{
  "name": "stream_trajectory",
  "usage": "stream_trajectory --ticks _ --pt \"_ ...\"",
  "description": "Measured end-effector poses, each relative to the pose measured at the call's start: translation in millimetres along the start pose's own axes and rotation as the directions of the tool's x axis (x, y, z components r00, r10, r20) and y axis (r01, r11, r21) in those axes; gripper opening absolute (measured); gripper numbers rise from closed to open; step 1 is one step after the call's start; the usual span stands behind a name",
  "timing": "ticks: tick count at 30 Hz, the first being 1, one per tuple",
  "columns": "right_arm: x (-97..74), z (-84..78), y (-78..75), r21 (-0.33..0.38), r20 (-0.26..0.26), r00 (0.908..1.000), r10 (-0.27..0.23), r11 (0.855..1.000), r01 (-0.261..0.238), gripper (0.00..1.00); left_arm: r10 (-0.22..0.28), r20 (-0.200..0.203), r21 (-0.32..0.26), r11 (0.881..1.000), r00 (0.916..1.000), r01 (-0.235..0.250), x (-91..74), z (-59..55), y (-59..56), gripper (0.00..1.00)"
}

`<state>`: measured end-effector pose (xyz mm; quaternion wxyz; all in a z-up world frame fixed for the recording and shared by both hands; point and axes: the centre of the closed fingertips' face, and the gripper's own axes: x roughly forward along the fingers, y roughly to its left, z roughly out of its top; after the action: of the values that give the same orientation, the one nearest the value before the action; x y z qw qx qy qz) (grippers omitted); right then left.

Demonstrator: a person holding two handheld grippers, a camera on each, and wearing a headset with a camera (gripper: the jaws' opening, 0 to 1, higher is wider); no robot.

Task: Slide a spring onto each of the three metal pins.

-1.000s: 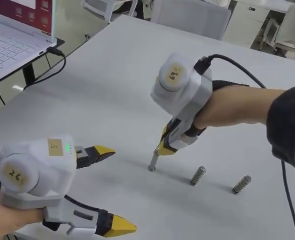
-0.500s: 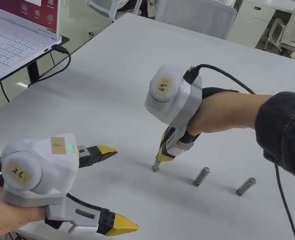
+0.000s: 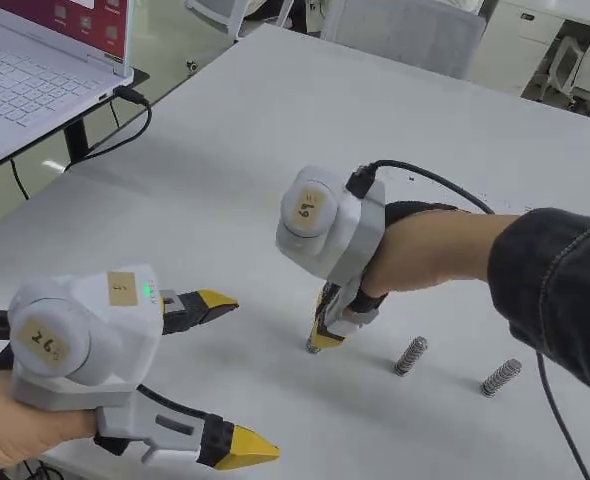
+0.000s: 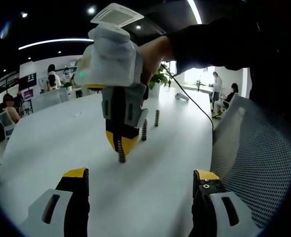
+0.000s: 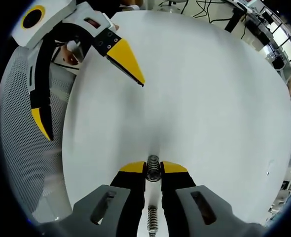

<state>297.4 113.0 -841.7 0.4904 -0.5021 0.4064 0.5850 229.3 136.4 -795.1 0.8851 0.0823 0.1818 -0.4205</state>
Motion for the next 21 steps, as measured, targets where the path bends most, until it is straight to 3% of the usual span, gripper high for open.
stream_trajectory --ticks 12,21 --pt "5.7 -5.1 4.0 0.011 -0.001 1.0 0.009 1.0 -0.009 0.13 0.001 0.004 -0.006 1.0 1.0 -0.001 0.3 0.7 -0.4 0.83" --pt "-3.8 -10.5 0.8 0.06 0.051 0.9987 -0.004 0.998 0.001 0.18 -0.003 -0.002 -0.007 1.0 1.0 0.003 1.1 -0.1 -0.9 0.84"
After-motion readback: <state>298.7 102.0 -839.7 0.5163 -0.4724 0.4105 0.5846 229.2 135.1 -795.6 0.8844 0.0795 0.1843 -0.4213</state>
